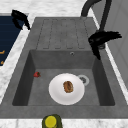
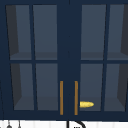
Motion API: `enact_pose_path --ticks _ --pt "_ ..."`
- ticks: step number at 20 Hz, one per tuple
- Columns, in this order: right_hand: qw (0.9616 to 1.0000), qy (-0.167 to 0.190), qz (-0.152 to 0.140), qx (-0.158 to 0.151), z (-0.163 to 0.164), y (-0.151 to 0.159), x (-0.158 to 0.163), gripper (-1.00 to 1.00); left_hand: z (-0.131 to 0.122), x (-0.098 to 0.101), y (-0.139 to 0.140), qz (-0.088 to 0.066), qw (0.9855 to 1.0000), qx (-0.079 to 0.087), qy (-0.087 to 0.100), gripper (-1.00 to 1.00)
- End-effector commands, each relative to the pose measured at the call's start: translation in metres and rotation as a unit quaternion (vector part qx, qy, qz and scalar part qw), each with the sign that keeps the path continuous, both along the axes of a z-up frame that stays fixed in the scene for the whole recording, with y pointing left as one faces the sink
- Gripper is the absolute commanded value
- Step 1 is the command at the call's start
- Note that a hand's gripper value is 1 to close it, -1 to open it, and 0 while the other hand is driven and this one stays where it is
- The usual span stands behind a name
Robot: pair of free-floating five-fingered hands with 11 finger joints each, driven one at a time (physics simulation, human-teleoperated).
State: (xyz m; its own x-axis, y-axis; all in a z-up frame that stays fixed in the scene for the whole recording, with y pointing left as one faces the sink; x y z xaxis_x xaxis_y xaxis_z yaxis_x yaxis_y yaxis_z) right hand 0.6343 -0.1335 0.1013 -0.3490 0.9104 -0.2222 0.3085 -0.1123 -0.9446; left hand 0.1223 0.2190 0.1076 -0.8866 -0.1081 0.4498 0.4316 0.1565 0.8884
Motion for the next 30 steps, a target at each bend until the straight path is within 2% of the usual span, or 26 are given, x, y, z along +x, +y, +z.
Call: enact_pose_path --ticks 1,7,8,9,11,13,14,15,16,21,26,29,30 --pt "0.9993 0.037 0.003 0.010 -0.012 -0.001 0.022 -1.00 0.000 0.000 0.000 0.000 1.0000 0.000 0.000 0.00" --pt "0.9993 0.033 0.000 0.019 -0.016 0.009 0.024 -1.00 0.000 0.000 0.000 0.000 1.0000 0.000 0.000 0.00" --pt "0.9993 0.031 -0.001 0.022 -0.016 0.010 0.023 1.00 0.000 0.000 0.000 0.000 1.0000 0.000 0.000 0.00" --pt "1.0000 0.000 -0.002 0.006 -0.015 0.015 0.023 1.00 0.000 0.000 0.000 0.000 1.0000 0.000 0.000 0.00" --pt "0.9987 -0.046 0.001 0.022 -0.015 0.021 0.022 1.00 0.000 0.000 0.000 0.000 1.0000 0.000 0.000 0.00" --pt "0.9948 -0.091 0.005 0.044 -0.012 0.022 0.015 1.00 0.000 0.000 0.000 0.000 1.0000 0.000 0.000 0.00" --pt "0.9939 -0.106 0.009 0.027 -0.011 0.019 0.013 1.00 0.000 0.000 0.000 0.000 1.0000 0.000 0.000 0.00" --pt "0.9941 -0.108 0.010 0.003 -0.012 0.016 0.011 1.00 0.000 0.000 0.000 0.000 1.0000 0.000 0.000 0.00" --pt "0.9948 -0.102 0.008 -0.001 -0.014 0.013 0.010 1.00 0.000 0.000 0.000 0.000 1.0000 0.000 0.000 0.00" --pt "0.9956 -0.092 0.004 0.016 -0.018 0.008 0.010 1.00 0.000 0.000 0.000 0.000 1.0000 0.000 0.000 0.00" --pt "0.9959 -0.089 0.002 0.015 -0.013 0.008 0.012 1.00 0.000 0.000 0.000 0.000 1.0000 0.000 0.000 0.00" --pt "0.9974 -0.071 0.013 -0.004 0.006 0.016 0.030 1.00 0.000 0.000 0.000 0.000 1.0000 0.000 0.000 0.00" --pt "0.9984 -0.053 0.013 -0.014 0.014 0.016 0.032 1.00 0.000 0.000 0.000 0.000 1.0000 0.000 0.000 0.00"
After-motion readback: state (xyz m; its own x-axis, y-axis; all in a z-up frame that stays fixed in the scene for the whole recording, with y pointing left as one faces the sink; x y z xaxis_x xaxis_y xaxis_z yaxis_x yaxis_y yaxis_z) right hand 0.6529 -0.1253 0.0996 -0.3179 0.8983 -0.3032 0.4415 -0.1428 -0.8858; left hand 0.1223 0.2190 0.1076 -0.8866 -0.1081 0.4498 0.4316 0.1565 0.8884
